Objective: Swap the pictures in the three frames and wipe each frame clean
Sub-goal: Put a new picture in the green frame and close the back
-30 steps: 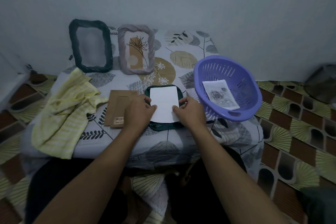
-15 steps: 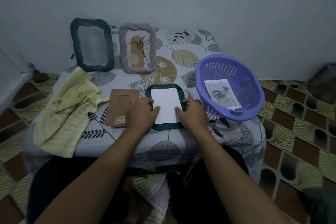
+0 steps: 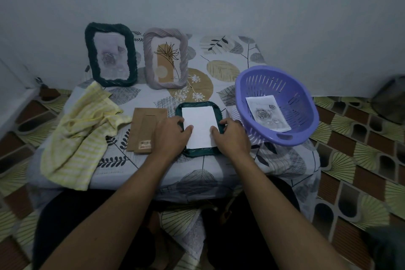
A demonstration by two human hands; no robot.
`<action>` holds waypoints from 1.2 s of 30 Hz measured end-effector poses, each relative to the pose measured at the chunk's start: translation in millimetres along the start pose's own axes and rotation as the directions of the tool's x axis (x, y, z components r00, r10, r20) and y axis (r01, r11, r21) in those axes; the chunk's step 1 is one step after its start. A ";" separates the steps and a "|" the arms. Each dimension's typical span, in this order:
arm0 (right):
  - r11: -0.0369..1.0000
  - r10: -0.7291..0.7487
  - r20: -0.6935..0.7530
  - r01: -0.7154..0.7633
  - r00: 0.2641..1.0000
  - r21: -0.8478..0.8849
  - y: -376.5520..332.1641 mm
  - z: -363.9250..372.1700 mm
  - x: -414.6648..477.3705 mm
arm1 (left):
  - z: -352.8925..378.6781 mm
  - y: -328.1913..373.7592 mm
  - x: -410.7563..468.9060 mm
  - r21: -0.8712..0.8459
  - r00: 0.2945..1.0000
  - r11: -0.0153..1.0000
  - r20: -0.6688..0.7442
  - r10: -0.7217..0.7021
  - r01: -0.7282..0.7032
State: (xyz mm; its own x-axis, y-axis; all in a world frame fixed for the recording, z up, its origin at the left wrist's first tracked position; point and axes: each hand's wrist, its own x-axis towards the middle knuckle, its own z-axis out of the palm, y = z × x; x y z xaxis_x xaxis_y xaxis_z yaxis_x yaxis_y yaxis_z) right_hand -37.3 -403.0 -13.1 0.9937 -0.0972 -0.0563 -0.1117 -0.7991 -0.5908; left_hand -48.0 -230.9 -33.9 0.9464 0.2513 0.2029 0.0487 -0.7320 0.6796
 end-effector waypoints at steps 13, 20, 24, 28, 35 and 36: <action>0.914 -0.382 0.189 0.400 0.905 -0.072 -67.9 20.9 -30.2 | -66.1 -32.8 10.6 0.161 0.979 0.966 -0.041 -0.199 0.203; 0.823 -0.409 0.267 0.479 0.873 -0.306 -84.6 51.6 -39.9 | -90.3 -67.5 2.8 0.237 0.961 0.933 -0.009 -0.275 0.269; 0.824 -0.402 0.260 0.471 0.878 -0.316 -86.0 60.2 -40.9 | -88.9 -73.3 -3.0 0.250 0.962 0.930 -0.021 -0.272 0.268; 0.834 -0.395 0.253 0.460 0.883 -0.305 -85.6 59.5 -39.7 | -90.4 -69.2 -3.4 0.198 0.954 0.934 -0.037 -0.296 0.298; 0.835 -0.378 0.264 0.450 0.887 -0.317 -86.1 56.6 -40.6 | -95.5 -55.8 -0.4 -0.212 0.914 0.899 -0.054 -0.401 0.382; 0.839 -0.378 0.264 0.449 0.887 -0.307 -86.5 55.6 -41.2 | -96.0 -52.5 -0.1 -0.255 0.909 0.887 -0.066 -0.412 0.384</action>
State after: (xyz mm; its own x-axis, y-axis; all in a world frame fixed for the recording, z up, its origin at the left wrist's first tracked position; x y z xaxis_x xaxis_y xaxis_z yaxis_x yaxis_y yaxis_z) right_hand -67.9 -296.9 -4.4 0.9272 0.3726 -0.0388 0.3488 -0.8964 -0.2734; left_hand -81.3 -131.7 -1.9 0.8187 0.5721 -0.0492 0.3254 -0.3917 0.8606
